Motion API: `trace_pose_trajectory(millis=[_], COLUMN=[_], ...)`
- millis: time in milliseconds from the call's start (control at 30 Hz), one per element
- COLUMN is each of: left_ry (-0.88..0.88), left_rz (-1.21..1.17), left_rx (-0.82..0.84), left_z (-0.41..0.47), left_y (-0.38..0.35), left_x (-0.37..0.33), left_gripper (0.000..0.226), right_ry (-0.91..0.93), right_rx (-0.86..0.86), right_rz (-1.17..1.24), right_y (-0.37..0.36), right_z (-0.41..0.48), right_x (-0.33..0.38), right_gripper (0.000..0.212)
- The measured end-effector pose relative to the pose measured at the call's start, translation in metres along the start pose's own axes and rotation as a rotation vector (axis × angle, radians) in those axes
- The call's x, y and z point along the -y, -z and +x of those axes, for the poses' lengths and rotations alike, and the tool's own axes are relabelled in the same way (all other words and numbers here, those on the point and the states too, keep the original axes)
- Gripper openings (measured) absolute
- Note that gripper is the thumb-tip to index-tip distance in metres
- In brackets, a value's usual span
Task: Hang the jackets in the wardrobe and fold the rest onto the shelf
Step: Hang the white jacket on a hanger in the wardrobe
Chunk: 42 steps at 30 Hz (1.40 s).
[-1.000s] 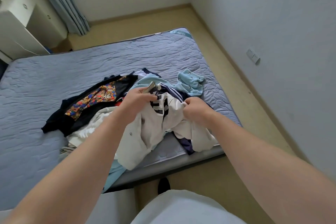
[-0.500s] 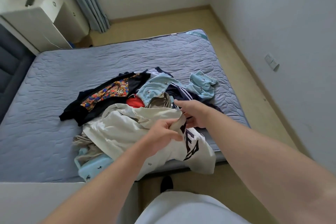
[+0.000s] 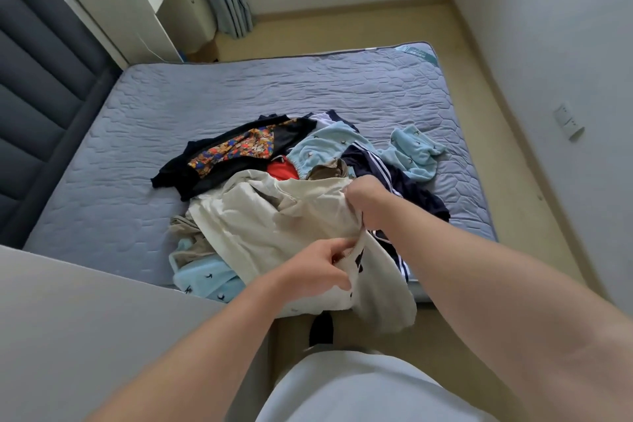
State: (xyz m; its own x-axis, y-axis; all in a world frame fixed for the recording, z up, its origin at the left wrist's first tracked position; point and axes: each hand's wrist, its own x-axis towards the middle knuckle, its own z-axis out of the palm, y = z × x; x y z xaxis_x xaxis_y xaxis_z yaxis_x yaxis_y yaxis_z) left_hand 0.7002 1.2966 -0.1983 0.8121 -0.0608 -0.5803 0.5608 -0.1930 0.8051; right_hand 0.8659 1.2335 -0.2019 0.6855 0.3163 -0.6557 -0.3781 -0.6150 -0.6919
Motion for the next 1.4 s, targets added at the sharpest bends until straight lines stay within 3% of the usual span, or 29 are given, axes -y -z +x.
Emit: trace_pose_trajectory(millis=[100, 233, 333, 400, 500, 567, 667, 767, 900, 1100, 1233, 1400], left_ry=[-0.023, -0.001, -0.028, -0.088, -0.315, -0.481, -0.495, -0.511, -0.545, -0.633, -0.679, -0.801], left_rz=[-0.122, -0.198, 0.046, 0.239, 0.418, 0.398, 0.247, 0.181, 0.344, 0.598, 0.402, 0.055], left_rx=[-0.093, -0.633, -1.016, -1.072, -0.930, -0.713, -0.473, -0.345, -0.242, -0.231, 0.015, 0.202], left_z=[-0.002, 0.011, 0.019, 0.024, 0.032, 0.042, 0.060, 0.082, 0.106, 0.129, 0.126, 0.095], left_y=[0.013, 0.052, 0.084, 0.099, 0.103, 0.095, 0.071, 0.053, 0.041, 0.027, -0.012, -0.101], left_x=[-0.007, -0.018, -0.037, -0.052, -0.082, -0.098, -0.114, -0.127, -0.160, -0.207, -0.256, -0.313], left_gripper=[0.060, 0.035, 0.031, 0.049, 0.067, 0.061, 0.043, 0.042, 0.048, 0.067, 0.065, 0.019], right_ry=[0.073, 0.225, 0.484, 0.630, 0.785, 0.860, 0.991, 1.032, 0.934, 0.718, 0.531, 0.371], right_rx=[0.018, 0.127, 0.238, 0.240, 0.078, -0.085, -0.334, -0.584, -0.777, -0.960, -1.130, -1.165], right_rz=[0.146, 0.323, 0.171, 0.075, -0.078, -0.155, -0.253, -0.377, -0.395, -0.275, 0.039, 0.347], right_y=[0.006, 0.036, 0.068, 0.085, 0.106, 0.120, 0.142, 0.165, 0.197, 0.238, 0.254, 0.256], right_z=[-0.021, -0.071, -0.115, -0.143, -0.172, -0.183, -0.190, -0.194, -0.201, -0.229, -0.253, -0.292], right_x=[0.024, 0.067, 0.099, 0.114, 0.121, 0.119, 0.113, 0.108, 0.099, 0.056, 0.008, -0.048], right_gripper=[0.014, 0.007, 0.015, 0.026, 0.036, 0.039, 0.048, 0.045, 0.033, 0.045, 0.038, 0.037])
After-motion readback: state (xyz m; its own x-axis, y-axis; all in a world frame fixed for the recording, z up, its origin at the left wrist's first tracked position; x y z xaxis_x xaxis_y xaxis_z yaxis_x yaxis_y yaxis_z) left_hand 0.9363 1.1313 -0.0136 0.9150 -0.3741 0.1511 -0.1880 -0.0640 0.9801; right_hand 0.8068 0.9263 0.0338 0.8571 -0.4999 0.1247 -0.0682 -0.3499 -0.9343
